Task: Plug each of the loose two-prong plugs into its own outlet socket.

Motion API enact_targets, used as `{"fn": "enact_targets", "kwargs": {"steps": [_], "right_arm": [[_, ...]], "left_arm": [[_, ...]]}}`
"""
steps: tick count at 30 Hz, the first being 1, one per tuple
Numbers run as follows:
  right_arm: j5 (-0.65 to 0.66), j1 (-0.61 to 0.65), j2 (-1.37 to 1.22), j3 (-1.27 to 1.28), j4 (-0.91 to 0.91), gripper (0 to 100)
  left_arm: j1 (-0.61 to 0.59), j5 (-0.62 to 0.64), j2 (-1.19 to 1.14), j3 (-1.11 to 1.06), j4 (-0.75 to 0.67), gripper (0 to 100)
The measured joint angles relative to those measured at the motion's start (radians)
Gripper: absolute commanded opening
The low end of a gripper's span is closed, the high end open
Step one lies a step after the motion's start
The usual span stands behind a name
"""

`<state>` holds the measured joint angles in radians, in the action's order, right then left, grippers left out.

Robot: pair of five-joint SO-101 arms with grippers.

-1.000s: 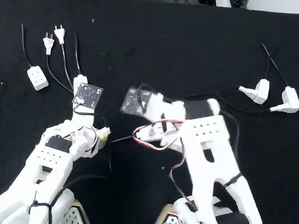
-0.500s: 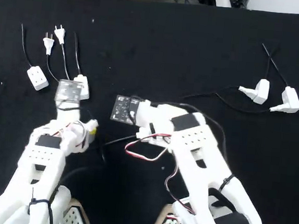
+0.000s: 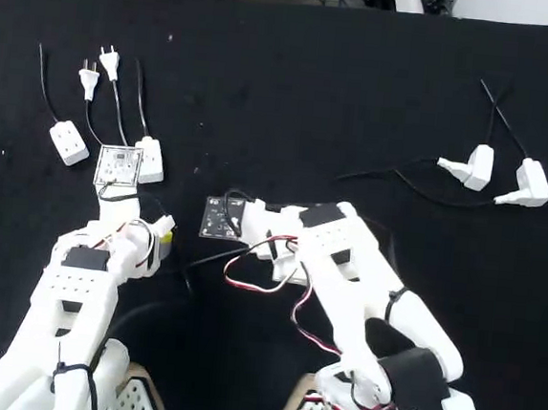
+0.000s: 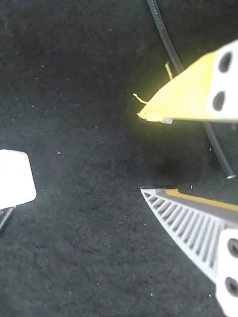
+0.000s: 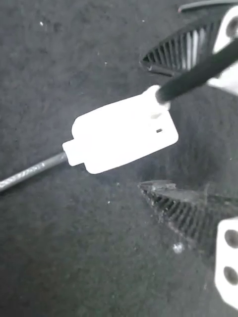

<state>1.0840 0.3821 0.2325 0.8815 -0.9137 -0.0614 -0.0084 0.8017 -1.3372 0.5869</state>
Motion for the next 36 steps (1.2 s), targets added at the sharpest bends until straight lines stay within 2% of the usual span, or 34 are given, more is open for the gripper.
{"fn": "enact_targets", "kwargs": {"steps": [3,5,7,10,11,13,16,22,27,30,32,36], "right_arm": [[0.006,0.031,-0.011,-0.003,0.0,32.6],[0.025,0.041,-0.023,-0.008,0.0,28.1],[0.052,0.051,-0.037,-0.008,0.0,20.0],[0.068,0.051,-0.051,-0.008,0.002,2.8],[0.069,0.052,-0.051,-0.008,0.0,0.5],[0.071,0.051,-0.051,-0.008,0.002,3.8],[0.052,0.018,-0.051,-0.021,-0.002,1.0],[-0.15,-0.186,-0.051,-0.137,-0.026,1.1],[-0.434,-0.368,-0.051,-0.196,-0.032,1.1],[-0.578,-0.437,-0.051,-0.216,-0.032,1.1],[-0.626,-0.465,-0.051,-0.222,-0.032,1.1],[-0.64,-0.525,-0.051,-0.226,-0.032,1.1]], "left_arm": [[0.0,0.0,0.0,0.0,0.0,22],[0.0,0.0,0.0,0.0,0.0,22],[0.0,0.0,0.0,0.0,0.0,22],[0.0,0.0,0.0,0.0,0.0,22],[0.0,0.0,0.0,0.0,0.0,22],[0.0,0.0,0.0,0.0,0.0,22],[0.0,0.0,0.0,0.0,0.0,22],[0.0,0.0,0.0,0.0,0.0,22],[0.0,0.0,0.0,0.0,0.0,22],[0.0,0.0,0.0,0.0,0.0,22],[0.0,0.0,0.0,0.0,0.0,22],[0.0,0.0,0.0,0.0,0.0,22]]}}
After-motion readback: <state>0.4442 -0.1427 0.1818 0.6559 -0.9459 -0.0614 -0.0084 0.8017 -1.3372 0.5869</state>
